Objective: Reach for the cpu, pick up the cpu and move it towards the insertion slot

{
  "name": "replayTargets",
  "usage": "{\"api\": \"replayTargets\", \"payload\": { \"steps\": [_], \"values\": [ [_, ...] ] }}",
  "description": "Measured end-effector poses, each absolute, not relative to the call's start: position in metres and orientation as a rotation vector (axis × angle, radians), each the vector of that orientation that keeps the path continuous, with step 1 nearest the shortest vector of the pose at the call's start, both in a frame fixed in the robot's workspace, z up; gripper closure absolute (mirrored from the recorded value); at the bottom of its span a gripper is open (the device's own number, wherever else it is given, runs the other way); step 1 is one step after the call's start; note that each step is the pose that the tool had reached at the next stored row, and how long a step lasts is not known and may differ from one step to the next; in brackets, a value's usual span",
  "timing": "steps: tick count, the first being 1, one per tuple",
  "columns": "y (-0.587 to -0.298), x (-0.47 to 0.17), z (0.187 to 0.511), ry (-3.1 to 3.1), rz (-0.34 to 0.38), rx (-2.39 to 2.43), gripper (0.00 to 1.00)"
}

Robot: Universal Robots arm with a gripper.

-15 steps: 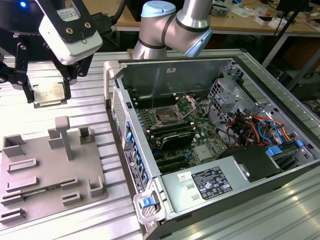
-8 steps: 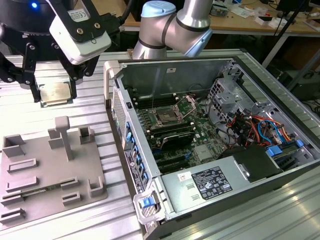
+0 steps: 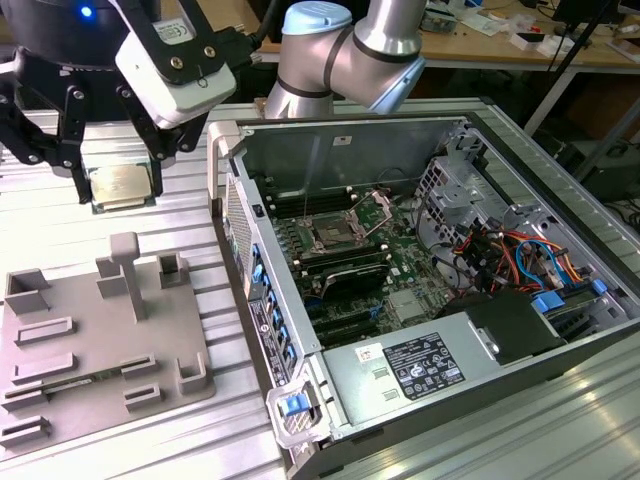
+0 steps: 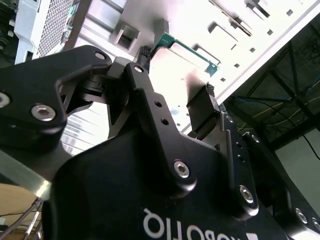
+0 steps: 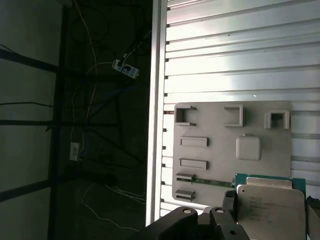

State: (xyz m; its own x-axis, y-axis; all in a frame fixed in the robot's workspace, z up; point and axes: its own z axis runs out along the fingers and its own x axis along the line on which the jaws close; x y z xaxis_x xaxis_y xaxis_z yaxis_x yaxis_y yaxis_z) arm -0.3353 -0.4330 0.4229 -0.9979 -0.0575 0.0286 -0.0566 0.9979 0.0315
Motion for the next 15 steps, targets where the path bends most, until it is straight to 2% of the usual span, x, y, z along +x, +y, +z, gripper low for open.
{"api": "replayTargets", "payload": {
  "steps": [15],
  "values": [
    [-0.433,-0.320,0.422,-3.110,-0.048,0.089,0.45]
  ]
}}
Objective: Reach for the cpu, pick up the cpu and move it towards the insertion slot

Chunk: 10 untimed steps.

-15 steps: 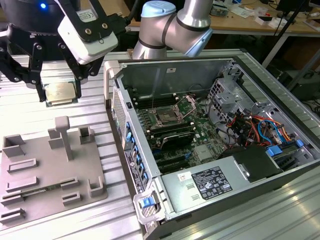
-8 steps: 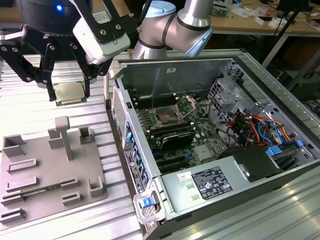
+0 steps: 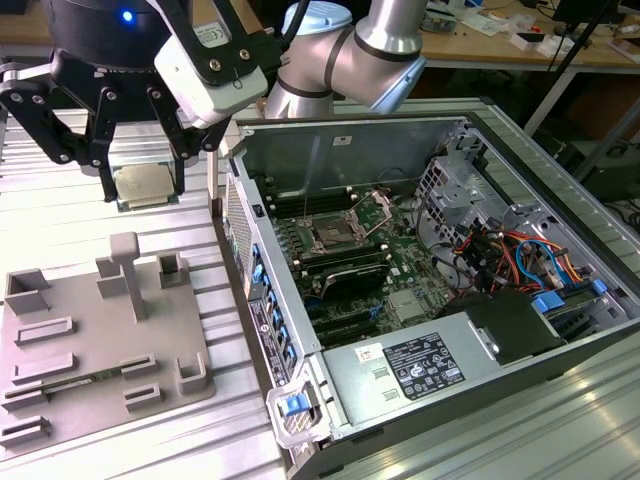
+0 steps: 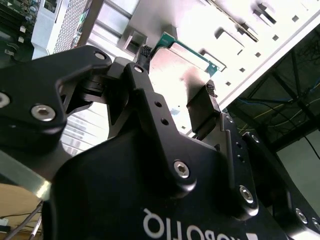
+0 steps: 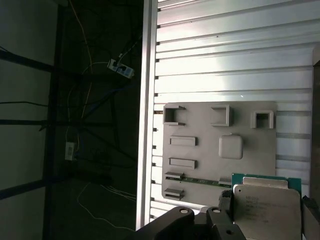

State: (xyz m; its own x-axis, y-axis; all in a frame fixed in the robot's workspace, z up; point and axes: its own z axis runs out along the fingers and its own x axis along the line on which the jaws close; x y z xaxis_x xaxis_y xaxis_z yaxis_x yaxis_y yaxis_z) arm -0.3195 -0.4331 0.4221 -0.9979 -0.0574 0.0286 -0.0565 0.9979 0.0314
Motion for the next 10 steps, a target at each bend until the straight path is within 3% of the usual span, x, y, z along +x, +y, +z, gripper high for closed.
{"api": "replayTargets", "payload": {
  "steps": [10],
  "values": [
    [-0.4331,-0.3163,0.4221,-3.111,-0.048,0.089,0.45]
  ]
}}
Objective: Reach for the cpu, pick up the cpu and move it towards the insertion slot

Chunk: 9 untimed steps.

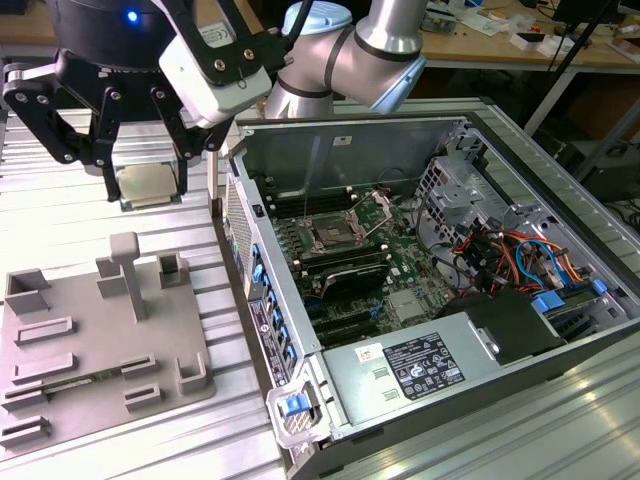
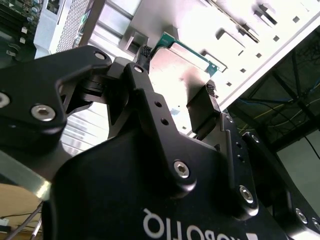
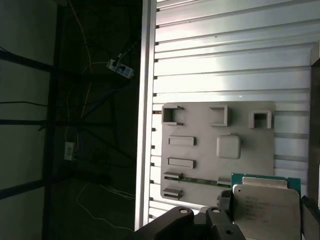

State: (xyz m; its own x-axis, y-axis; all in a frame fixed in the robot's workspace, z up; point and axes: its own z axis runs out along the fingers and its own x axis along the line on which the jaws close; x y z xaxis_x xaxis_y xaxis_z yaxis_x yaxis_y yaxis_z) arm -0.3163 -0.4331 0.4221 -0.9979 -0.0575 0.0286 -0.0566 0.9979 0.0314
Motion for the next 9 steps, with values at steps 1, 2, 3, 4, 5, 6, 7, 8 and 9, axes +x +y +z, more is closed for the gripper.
{"api": "replayTargets", "payload": {
  "steps": [1,2,3,4,5,6,7,8,9],
  "values": [
    [-0.4331,-0.3155,0.4221,-3.110,-0.048,0.089,0.45],
    [-0.4331,-0.3148,0.4220,-3.111,-0.048,0.089,0.45],
    [-0.4331,-0.3138,0.4221,-3.110,-0.048,0.089,0.45],
    [-0.4330,-0.3131,0.4221,-3.110,-0.048,0.089,0.45],
    [-0.4331,-0.3119,0.4221,-3.110,-0.048,0.089,0.45],
    [-0.4331,-0.3111,0.4221,-3.110,-0.048,0.089,0.45],
    [-0.4331,-0.3103,0.4221,-3.110,-0.048,0.089,0.45],
    [-0.4331,-0.3093,0.4221,-3.110,-0.048,0.089,0.45],
    [-0.4331,-0.3086,0.4221,-3.110,-0.048,0.089,0.45]
  ]
}}
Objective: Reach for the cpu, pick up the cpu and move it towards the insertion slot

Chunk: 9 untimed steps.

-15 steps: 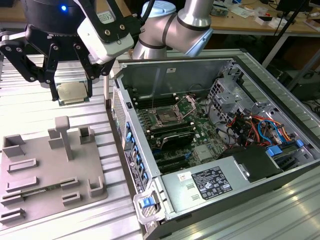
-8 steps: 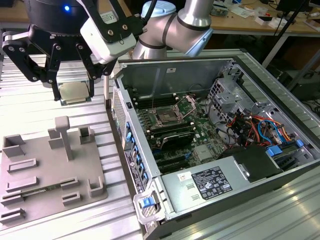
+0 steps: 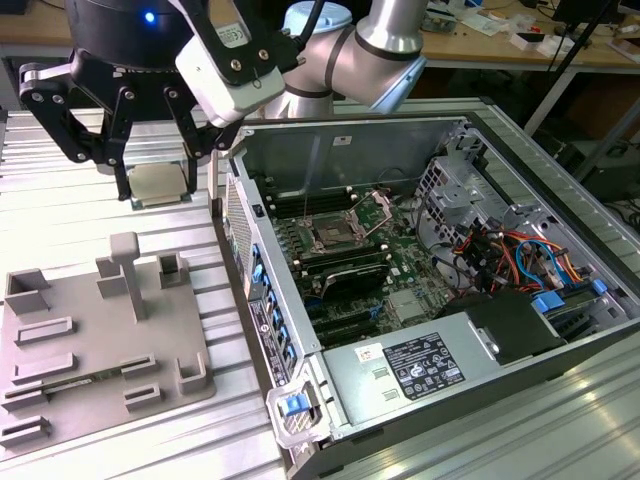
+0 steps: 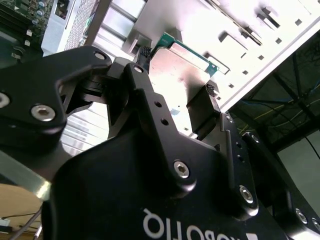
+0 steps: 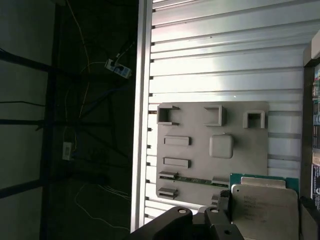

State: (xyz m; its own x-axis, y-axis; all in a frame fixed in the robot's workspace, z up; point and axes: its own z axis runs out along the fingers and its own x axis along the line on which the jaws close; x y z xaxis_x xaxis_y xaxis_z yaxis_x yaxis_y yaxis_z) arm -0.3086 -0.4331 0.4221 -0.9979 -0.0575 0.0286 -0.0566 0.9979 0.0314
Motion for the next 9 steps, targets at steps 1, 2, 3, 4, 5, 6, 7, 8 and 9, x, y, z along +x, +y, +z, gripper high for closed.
{"api": "replayTargets", "payload": {
  "steps": [1,2,3,4,5,6,7,8,9],
  "values": [
    [-0.4331,-0.3078,0.4221,-3.111,-0.048,0.089,0.45],
    [-0.4331,-0.3074,0.4221,-3.110,-0.048,0.089,0.45],
    [-0.4330,-0.3068,0.4221,-3.110,-0.048,0.089,0.45],
    [-0.4330,-0.3064,0.4221,-3.110,-0.048,0.089,0.45],
    [-0.4331,-0.3061,0.4221,-3.110,-0.048,0.089,0.45],
    [-0.4331,-0.3055,0.4221,-3.110,-0.048,0.089,0.45],
    [-0.4331,-0.3049,0.4221,-3.110,-0.048,0.089,0.45],
    [-0.4331,-0.3044,0.4221,-3.111,-0.048,0.089,0.45],
    [-0.4331,-0.3039,0.4221,-3.110,-0.048,0.089,0.45]
  ]
}}
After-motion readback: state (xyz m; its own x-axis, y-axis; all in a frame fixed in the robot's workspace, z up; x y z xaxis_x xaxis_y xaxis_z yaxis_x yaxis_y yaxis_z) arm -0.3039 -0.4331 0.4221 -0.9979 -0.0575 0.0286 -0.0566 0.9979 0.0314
